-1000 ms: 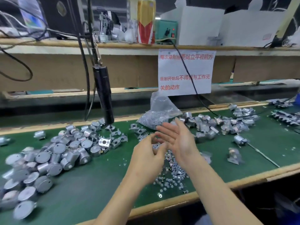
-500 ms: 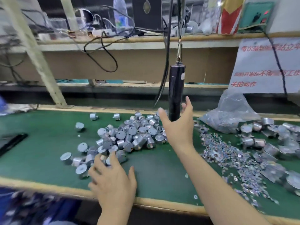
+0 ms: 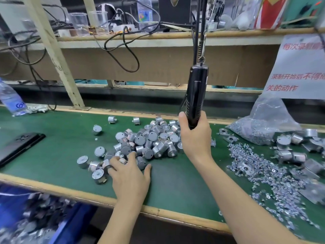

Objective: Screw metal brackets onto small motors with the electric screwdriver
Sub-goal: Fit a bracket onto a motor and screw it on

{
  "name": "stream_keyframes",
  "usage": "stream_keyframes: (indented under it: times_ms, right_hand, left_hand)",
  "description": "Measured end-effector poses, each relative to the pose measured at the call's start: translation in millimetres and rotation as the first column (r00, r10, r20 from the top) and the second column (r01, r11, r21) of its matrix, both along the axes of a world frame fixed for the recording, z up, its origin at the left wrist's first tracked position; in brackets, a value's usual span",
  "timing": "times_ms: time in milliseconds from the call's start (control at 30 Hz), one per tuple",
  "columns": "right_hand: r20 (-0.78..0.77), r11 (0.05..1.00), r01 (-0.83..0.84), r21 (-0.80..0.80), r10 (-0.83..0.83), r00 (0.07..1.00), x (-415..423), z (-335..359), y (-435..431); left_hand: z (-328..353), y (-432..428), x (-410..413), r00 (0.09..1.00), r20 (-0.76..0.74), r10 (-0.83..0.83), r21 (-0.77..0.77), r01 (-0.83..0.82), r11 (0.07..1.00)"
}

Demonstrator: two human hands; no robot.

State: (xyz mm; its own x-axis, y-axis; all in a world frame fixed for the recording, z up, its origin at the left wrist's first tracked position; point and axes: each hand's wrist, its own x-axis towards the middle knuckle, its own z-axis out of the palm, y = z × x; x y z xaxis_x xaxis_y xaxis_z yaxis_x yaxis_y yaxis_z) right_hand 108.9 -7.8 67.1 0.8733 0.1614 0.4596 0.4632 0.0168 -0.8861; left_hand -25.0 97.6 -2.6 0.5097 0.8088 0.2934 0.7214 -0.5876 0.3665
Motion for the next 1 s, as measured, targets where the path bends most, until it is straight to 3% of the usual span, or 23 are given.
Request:
stream_keyframes:
  times_ms: [133,333,533,700,833,1000]
  right_hand:
    - [0.023,0.999,0.010,-0.036,-0.009,1.000,5,-4,-8]
    - [0.022,0.998,-0.025,-0.066,0.026,0.999,23,-3,-31]
    - [-0.041,0.988,-0.094,0.119,0.100,0.994,48,9,-45]
    - [-0.083,0.964,-0.219,0.152,0.234,0.969,71,13,-57]
    - [-0.142,0.942,-0.298,0.153,0.319,0.937,86,15,-71]
    - [-0.201,0.928,-0.322,0.189,0.357,0.912,105,3,-89]
  left_hand:
    - [-2,1,16,0.998,-0.057,-0.028,0.040,0.030,0.999]
    - [-7,-2,25,0.995,-0.008,0.101,0.064,-0.101,0.993]
    - [-10,-21,34,0.998,-0.031,-0.053,0.006,0.053,0.999]
    - [-10,-32,38,0.969,0.037,-0.245,0.045,0.244,0.969]
    - [-10,-53,50,0.892,0.062,-0.448,0.095,0.441,0.892]
    - [-1,-84,91,0.784,-0.027,-0.620,0.247,0.606,0.756]
